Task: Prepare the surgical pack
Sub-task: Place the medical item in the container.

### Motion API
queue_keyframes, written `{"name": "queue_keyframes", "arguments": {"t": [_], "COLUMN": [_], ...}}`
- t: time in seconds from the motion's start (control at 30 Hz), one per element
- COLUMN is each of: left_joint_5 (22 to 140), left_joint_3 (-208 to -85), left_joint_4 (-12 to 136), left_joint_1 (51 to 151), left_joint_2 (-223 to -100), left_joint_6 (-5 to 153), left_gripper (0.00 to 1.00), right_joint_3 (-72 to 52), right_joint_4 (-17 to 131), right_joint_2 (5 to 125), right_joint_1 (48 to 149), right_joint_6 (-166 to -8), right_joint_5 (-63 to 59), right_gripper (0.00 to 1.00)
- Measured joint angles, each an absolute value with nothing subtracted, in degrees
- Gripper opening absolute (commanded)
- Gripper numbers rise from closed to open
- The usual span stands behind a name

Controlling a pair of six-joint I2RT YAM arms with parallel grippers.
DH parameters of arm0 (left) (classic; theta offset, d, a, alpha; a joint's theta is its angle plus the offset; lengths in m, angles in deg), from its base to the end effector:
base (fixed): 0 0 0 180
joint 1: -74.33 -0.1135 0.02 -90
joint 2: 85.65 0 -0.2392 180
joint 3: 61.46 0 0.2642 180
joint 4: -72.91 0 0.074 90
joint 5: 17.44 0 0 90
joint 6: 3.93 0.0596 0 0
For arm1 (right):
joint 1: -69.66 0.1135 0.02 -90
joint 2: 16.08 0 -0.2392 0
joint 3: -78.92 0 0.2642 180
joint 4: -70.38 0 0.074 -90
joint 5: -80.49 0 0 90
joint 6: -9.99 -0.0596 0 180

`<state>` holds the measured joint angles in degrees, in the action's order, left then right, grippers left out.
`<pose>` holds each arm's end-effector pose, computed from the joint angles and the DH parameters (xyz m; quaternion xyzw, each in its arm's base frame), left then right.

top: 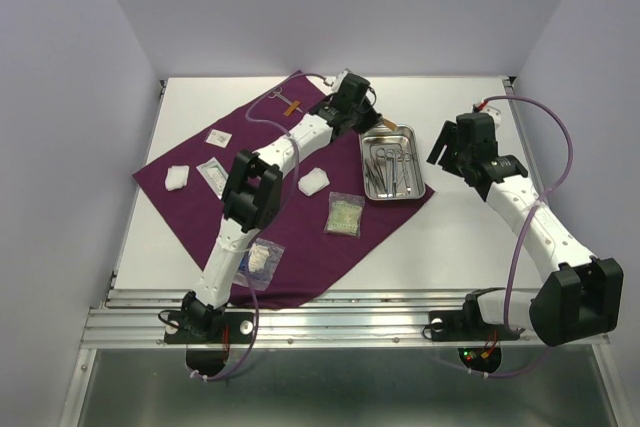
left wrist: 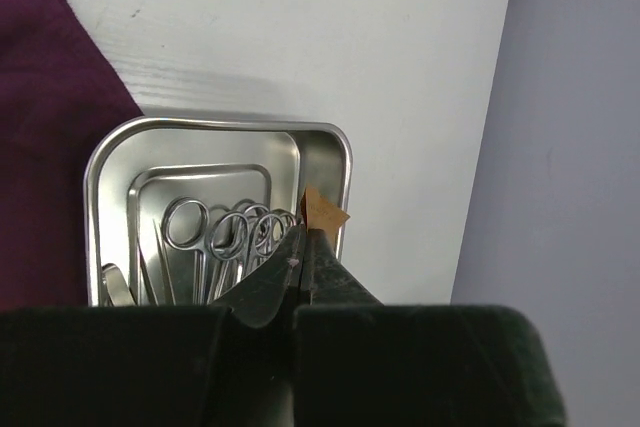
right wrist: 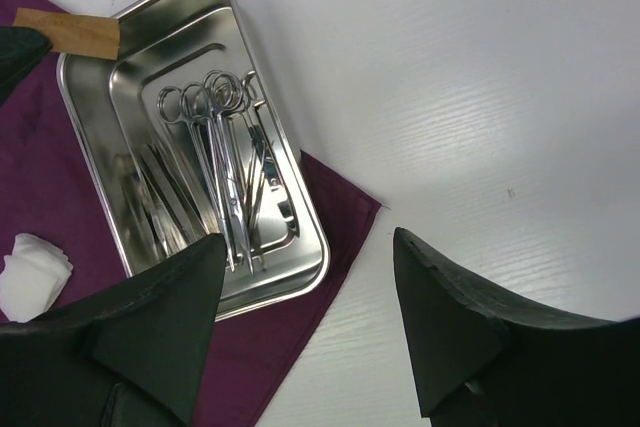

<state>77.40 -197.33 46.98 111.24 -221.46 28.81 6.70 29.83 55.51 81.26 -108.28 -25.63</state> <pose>0.4573 -0.3498 0.2223 -0.1275 0.8373 -0.4128 0.3350 0.3063 0.0460 0.2591 0.1888 0.8790 0.0235 0.4373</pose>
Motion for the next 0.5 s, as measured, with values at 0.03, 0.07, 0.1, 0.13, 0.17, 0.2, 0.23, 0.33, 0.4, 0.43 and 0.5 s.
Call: {"name": "queue_keyframes", "arguments": {"t": [0.03, 0.07, 0.1, 0.13, 0.17, 0.2, 0.23, 0.33, 0.4, 0.43, 0.5], "left_joint_5": [76.4, 75.5, 74.4, 73.7, 73.1, 72.6, 72.0, 71.3, 71.2, 71.1, 71.2], "left_joint_3": [-196.8, -196.4, -195.7, -195.3, -194.9, -194.7, -194.4, -194.1, -194.1, -194.1, -194.1], "left_joint_4": [47.1, 47.3, 47.5, 47.6, 47.5, 47.6, 47.6, 47.7, 47.8, 47.9, 47.9], "left_joint_1": [111.3, 111.4, 111.4, 111.3, 111.3, 111.3, 111.3, 111.1, 111.0, 111.0, 111.0], "left_joint_2": [-221.5, -221.5, -221.5, -221.5, -221.5, -221.7, -221.7, -221.9, -222.1, -222.3, -222.6], "left_joint_6": [27.5, 26.3, 25.2, 24.5, 23.6, 23.0, 22.2, 20.8, 20.5, 20.2, 20.0], "left_gripper": [0.00, 0.01, 0.01, 0.01, 0.04, 0.07, 0.15, 0.35, 0.41, 0.43, 0.43], "right_joint_3": [6.7, 6.8, 6.8, 6.8, 6.8, 6.9, 7.0, 7.5, 7.7, 7.7, 7.7], "right_joint_4": [29.8, 29.8, 29.8, 29.8, 29.8, 29.8, 29.9, 29.9, 29.9, 29.8, 29.9], "right_joint_2": [55.5, 55.5, 55.5, 55.5, 55.5, 55.5, 55.5, 55.5, 55.5, 55.5, 55.5], "right_joint_1": [81.3, 81.3, 81.3, 81.3, 81.3, 81.3, 81.3, 81.3, 81.3, 81.3, 81.3], "right_joint_6": [-108.3, -108.3, -108.3, -108.3, -108.3, -108.2, -108.1, -108.1, -108.1, -108.1, -108.1], "right_joint_5": [-25.6, -25.6, -25.6, -25.6, -25.6, -25.6, -25.6, -25.6, -25.6, -25.6, -25.6], "right_gripper": [0.73, 0.73, 0.73, 0.73, 0.73, 0.73, 0.73, 0.73, 0.73, 0.73, 0.73]}}
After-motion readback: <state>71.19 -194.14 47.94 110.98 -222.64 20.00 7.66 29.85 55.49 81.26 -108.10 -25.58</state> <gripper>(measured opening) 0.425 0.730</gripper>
